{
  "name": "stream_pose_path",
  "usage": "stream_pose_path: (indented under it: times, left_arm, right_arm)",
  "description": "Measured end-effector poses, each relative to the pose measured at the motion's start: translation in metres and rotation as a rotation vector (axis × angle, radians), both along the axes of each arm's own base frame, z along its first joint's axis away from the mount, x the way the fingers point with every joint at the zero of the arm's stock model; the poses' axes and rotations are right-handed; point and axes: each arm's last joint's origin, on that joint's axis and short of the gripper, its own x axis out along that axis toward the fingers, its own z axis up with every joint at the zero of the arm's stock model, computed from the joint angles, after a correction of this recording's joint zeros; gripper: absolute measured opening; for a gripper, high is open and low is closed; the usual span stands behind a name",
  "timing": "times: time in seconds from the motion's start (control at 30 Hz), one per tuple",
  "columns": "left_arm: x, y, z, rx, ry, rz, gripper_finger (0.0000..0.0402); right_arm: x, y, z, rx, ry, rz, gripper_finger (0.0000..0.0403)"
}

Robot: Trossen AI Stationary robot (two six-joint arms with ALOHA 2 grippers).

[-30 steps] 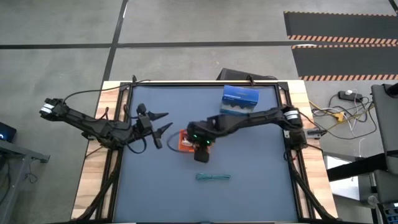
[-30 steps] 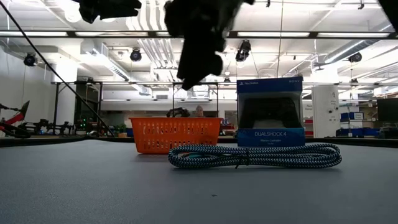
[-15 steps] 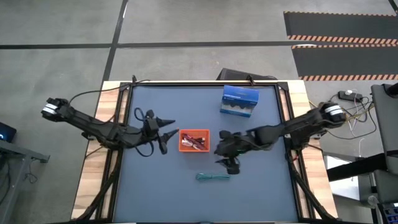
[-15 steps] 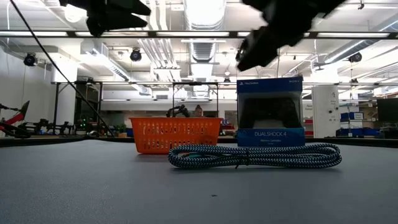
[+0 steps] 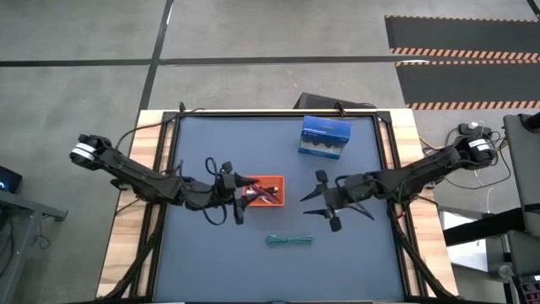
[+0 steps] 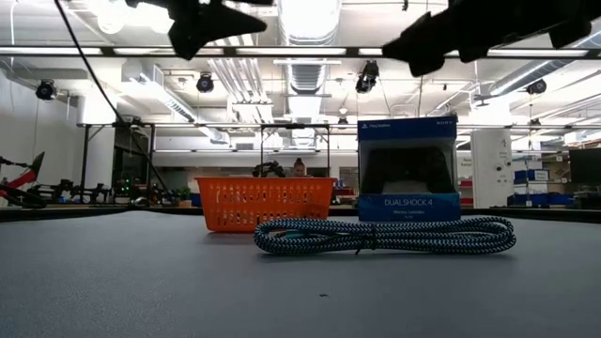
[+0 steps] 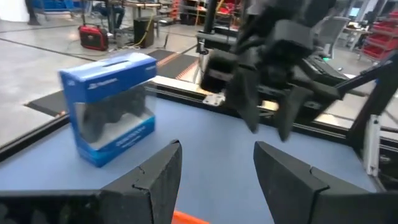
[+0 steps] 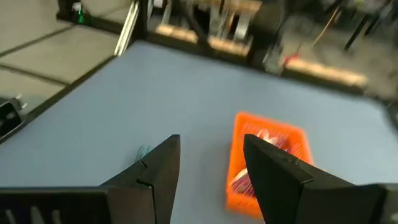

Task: Pick and place USB-C Cables
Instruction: Put the blue charger cable into the orange bin

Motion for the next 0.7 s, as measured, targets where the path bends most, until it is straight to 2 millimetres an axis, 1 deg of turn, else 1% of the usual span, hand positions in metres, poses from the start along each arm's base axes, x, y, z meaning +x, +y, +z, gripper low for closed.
stream_pose_path:
  times: [0.1, 0.17, 0.43, 0.53, 0.7]
  left_arm:
    - [0.011, -0.008, 0.003, -0.001, 0.002, -0.032, 0.0185]
    - [0.018, -0.013, 0.003, 0.003, 0.010, -0.043, 0.0185]
    - [0.036, -0.040, 0.007, 0.001, 0.011, -0.100, 0.0185]
    - [0.044, -0.048, 0.012, -0.004, 0.001, -0.113, 0.0185]
    - [0.062, -0.061, 0.012, 0.004, 0.067, -0.121, 0.0185]
  right_arm:
    - [-0.005, -0.005, 0.003, -0.049, -0.095, 0.002, 0.0168]
    - [-0.008, -0.008, 0.005, -0.069, -0.126, -0.004, 0.0166]
    - [-0.023, -0.013, 0.018, -0.078, -0.202, 0.002, 0.0151]
    - [-0.029, -0.013, 0.023, -0.078, -0.225, 0.038, 0.0144]
    - [-0.036, -0.014, 0.027, -0.091, -0.261, 0.056, 0.0134]
